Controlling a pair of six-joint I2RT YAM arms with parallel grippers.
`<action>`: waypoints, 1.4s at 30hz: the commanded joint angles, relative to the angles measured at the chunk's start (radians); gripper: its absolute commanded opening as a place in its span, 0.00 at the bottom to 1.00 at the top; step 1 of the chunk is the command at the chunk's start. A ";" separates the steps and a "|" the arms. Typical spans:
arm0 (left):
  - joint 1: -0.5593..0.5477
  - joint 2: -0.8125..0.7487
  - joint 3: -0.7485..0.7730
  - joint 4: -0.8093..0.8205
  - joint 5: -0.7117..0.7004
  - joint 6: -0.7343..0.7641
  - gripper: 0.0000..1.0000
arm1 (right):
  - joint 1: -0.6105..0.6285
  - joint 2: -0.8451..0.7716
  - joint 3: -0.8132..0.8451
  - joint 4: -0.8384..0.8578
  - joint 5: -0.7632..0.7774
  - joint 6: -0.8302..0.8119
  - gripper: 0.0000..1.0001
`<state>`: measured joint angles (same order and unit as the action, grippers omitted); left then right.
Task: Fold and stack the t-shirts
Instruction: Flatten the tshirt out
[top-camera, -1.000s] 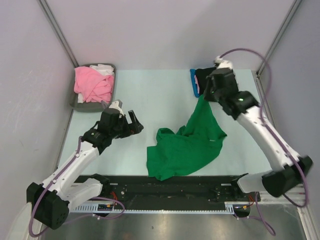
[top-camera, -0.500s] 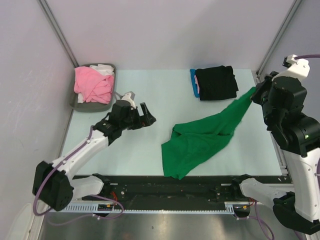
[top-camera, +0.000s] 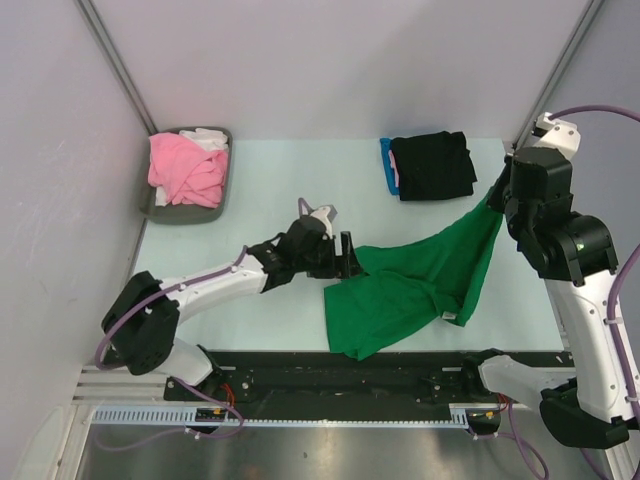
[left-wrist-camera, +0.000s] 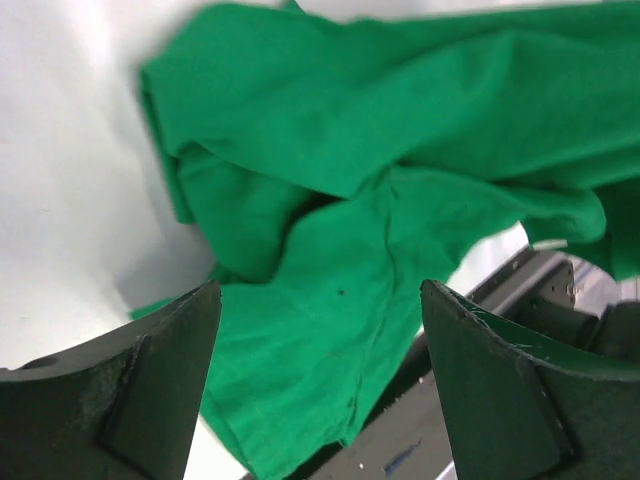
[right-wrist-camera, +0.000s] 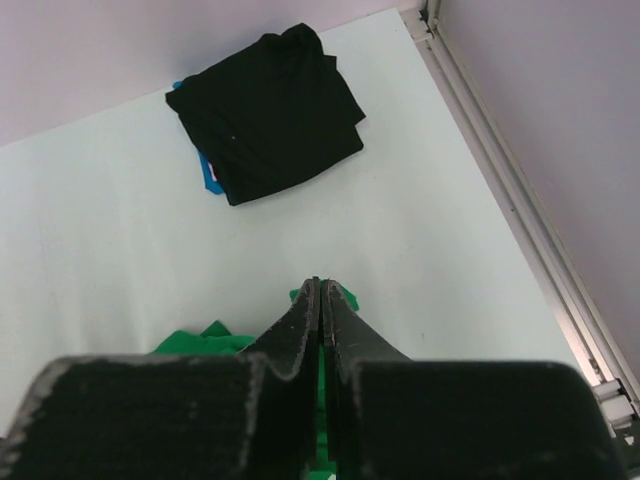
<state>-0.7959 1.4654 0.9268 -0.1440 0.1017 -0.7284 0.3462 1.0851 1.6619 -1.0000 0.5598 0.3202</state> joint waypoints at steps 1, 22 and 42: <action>-0.101 0.027 0.041 0.035 -0.002 -0.028 0.85 | -0.027 -0.027 -0.022 0.037 -0.018 -0.007 0.00; -0.183 0.289 0.293 -0.124 -0.203 0.109 0.85 | -0.044 -0.071 -0.048 0.038 -0.061 -0.026 0.00; -0.204 0.284 0.121 -0.023 -0.183 0.086 0.00 | -0.050 -0.099 -0.071 0.050 -0.118 -0.010 0.00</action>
<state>-0.9840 1.8194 1.0885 -0.1787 -0.0761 -0.6319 0.3016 1.0050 1.5791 -0.9890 0.4557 0.3126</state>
